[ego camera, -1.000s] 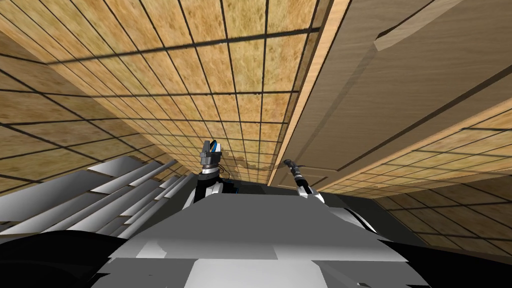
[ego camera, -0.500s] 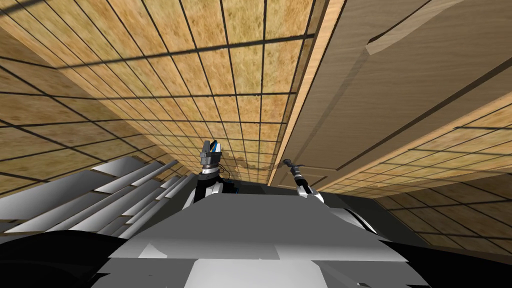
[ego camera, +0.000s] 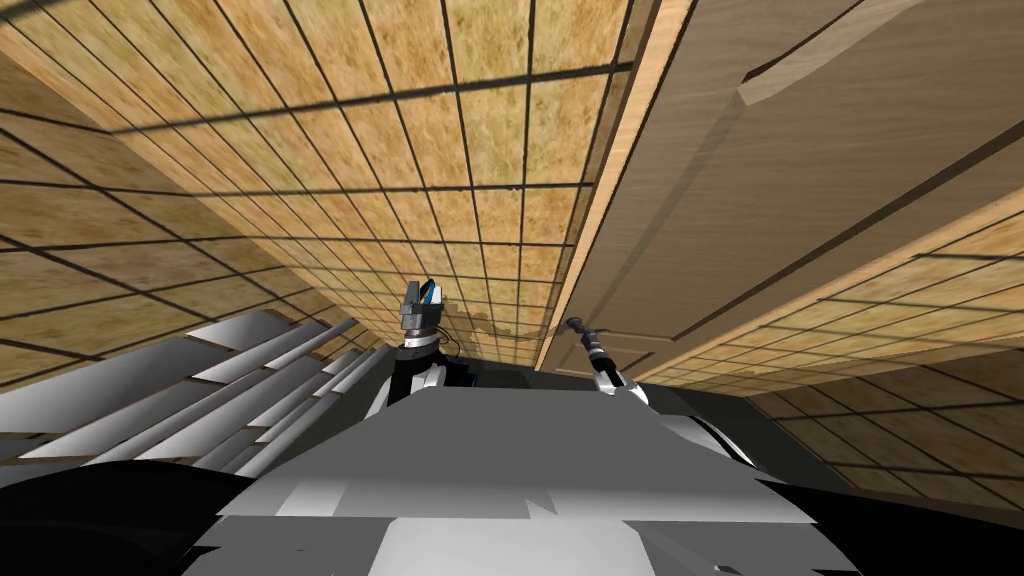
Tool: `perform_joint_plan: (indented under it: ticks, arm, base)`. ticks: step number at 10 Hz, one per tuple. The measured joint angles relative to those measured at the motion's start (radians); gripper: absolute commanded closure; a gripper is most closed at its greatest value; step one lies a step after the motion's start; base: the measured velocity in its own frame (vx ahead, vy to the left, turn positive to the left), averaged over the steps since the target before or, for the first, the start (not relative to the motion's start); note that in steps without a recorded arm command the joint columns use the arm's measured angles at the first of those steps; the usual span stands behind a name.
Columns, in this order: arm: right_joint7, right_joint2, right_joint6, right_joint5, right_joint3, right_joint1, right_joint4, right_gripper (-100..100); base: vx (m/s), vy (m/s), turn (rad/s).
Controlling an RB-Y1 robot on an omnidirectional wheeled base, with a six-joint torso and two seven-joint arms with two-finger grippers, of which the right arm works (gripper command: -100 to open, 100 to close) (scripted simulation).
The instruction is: Pull the door open
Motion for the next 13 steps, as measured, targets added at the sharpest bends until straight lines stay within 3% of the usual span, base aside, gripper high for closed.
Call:
perform_joint_plan:
  ticks: [2, 3, 7, 9, 11, 13]
  arm:
    - [-0.025, -0.013, -0.023, 0.014, 0.022, -0.001, 0.006, 100]
    - [-0.036, -0.015, -0.028, 0.023, 0.035, 0.014, -0.012, 100]
    - [-0.086, -0.037, -0.062, 0.055, 0.085, 0.03, -0.021, 100]
    - [-0.098, -0.037, -0.074, 0.063, 0.098, 0.037, -0.025, 100]
    - [-0.117, -0.061, -0.106, 0.067, 0.105, 0.057, -0.025, 100]
    - [-0.14, -0.082, -0.156, 0.074, 0.117, 0.068, -0.002, 100]
  base:
    - [-0.193, -0.08, 0.054]
    - [-0.238, -0.056, 0.053]
    - [-0.188, -0.091, 0.047]
    - [-0.104, -0.047, 0.091]
    - [-0.18, -0.063, 0.142]
    - [-0.193, -0.089, 0.156]
